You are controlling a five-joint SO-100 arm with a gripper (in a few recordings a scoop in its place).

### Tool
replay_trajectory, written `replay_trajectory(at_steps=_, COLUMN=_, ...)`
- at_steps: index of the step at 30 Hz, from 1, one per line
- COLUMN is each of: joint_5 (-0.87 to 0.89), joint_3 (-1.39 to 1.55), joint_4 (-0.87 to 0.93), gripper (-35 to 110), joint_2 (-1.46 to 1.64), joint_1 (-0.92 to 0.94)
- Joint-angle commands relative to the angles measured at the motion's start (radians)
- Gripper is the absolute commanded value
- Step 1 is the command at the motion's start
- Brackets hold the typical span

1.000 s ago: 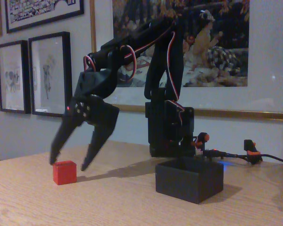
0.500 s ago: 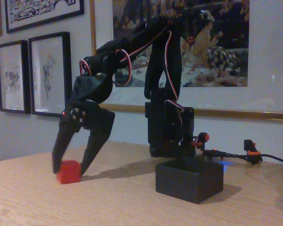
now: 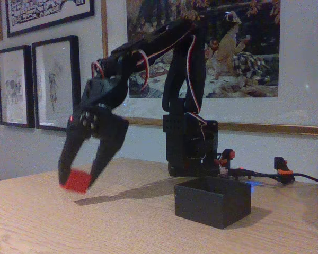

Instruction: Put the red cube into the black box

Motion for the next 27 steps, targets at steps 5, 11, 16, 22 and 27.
replay_trajectory(at_steps=5, joint_5=0.091, joint_3=-0.055, joint_4=0.264, gripper=2, joint_2=0.322, joint_1=0.106)
replay_trajectory(at_steps=11, joint_5=0.236, joint_3=-0.137, joint_4=0.495, gripper=2, joint_2=0.422, joint_1=0.334)
replay_trajectory(at_steps=16, joint_5=0.299, joint_3=-0.11, joint_4=0.572, gripper=1, joint_2=0.505, joint_1=0.495)
replay_trajectory(at_steps=22, joint_5=0.313, joint_3=-0.138, joint_4=0.617, gripper=-2, joint_2=0.568, joint_1=0.634)
replay_trajectory(at_steps=27, joint_5=0.351, joint_3=-0.11, joint_4=0.6, gripper=-2, joint_2=0.586, joint_1=0.758)
